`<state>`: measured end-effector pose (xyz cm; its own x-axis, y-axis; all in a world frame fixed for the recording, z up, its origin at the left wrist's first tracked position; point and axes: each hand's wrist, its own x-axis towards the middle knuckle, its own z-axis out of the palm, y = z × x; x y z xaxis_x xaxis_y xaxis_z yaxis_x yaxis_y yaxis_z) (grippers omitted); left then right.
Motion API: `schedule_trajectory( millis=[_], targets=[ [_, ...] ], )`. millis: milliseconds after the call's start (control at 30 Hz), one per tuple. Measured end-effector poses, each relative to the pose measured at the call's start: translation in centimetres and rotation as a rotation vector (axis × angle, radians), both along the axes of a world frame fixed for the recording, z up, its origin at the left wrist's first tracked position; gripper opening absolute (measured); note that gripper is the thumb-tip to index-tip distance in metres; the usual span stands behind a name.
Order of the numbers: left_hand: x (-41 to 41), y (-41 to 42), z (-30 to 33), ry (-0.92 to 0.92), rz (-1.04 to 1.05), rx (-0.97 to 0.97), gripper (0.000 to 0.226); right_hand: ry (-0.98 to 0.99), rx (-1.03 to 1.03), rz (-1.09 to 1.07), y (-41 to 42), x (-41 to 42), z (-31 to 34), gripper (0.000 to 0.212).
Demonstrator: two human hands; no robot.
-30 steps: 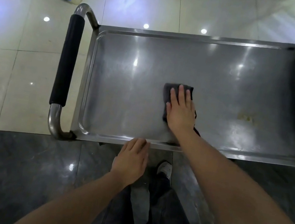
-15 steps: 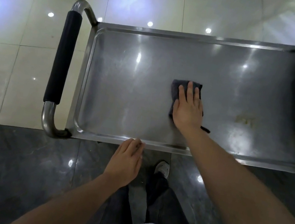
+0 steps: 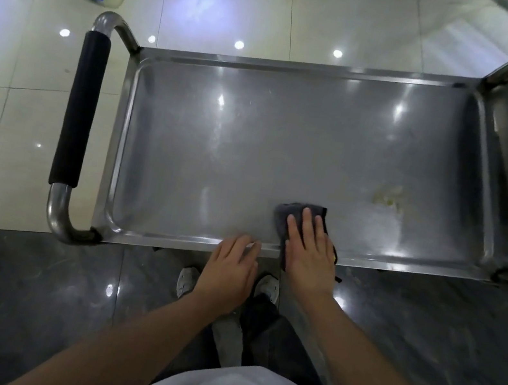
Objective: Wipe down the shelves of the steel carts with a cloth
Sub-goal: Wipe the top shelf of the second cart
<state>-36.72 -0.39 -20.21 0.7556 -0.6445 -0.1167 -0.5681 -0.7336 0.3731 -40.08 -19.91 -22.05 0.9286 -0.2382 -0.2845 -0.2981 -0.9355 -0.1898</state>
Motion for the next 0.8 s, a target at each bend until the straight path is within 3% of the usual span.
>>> schedule_trajectory(
  millis=[167,467,800],
  targets=[
    [-0.3,-2.4,0.0,0.046,-0.009,0.048,0.046,0.011,0.004,0.005,-2.6,2.8,0.2,0.055],
    [-0.9,-2.8,-0.6,0.014,0.075,0.051,0.047,-0.004,0.052,-0.028,-6.7,16.6,1.1,0.057],
    [0.4,-3.7,0.3,0.056,0.059,0.135,0.043,0.033,0.034,-0.024,-10.0,14.4,1.6,0.057]
  ],
)
